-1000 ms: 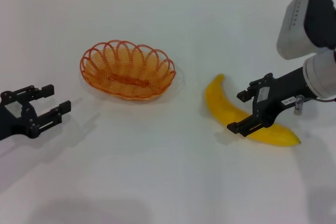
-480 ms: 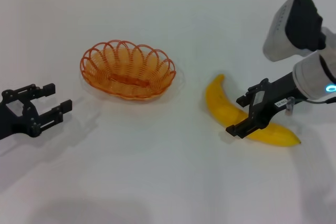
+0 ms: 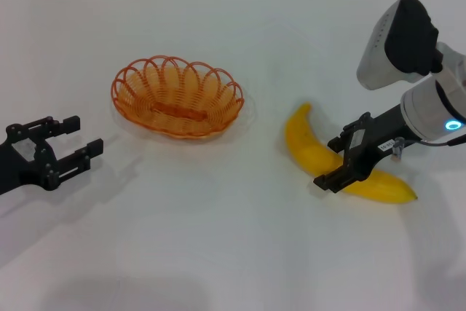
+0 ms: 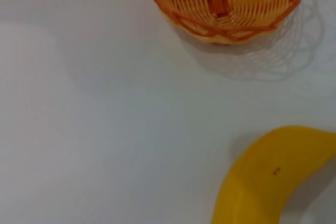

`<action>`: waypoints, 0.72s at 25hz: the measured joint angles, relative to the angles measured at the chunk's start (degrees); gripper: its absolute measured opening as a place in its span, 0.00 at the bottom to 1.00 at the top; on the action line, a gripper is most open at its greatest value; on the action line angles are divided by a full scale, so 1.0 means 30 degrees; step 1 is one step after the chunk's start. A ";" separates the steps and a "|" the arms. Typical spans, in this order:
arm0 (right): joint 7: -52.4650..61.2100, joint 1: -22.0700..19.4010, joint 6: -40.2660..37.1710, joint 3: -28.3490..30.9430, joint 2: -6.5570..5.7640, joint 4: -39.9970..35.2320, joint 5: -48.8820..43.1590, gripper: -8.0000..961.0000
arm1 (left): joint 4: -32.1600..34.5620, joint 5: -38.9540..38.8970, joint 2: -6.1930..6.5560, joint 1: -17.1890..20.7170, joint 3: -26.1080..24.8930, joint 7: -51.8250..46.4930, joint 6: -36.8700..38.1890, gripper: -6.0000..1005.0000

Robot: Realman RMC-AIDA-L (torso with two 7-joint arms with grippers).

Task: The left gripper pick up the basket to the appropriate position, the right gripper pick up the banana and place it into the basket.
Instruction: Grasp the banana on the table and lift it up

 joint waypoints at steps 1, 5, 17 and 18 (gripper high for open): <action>0.0025 0.0000 0.0001 -0.0002 0.0001 0.0005 -0.0001 0.86 | 0.0000 -0.0001 -0.0001 0.0000 0.0002 0.0000 0.0000 0.58; 0.0242 0.0023 -0.0055 0.0032 -0.0014 0.0002 -0.0001 0.85 | 0.0000 -0.0019 -0.0001 0.0000 -0.0002 0.0000 0.0001 0.58; 0.0620 -0.0249 -0.1257 0.0973 -0.0029 -0.2807 0.0054 0.51 | 0.0000 -0.0034 -0.0001 0.0110 -0.0082 0.0051 0.0000 0.58; 0.0679 -0.0302 -0.1358 0.1073 -0.0029 -0.3330 0.0105 0.49 | 0.0000 -0.0035 -0.0004 0.0114 -0.0082 0.0071 0.0000 0.58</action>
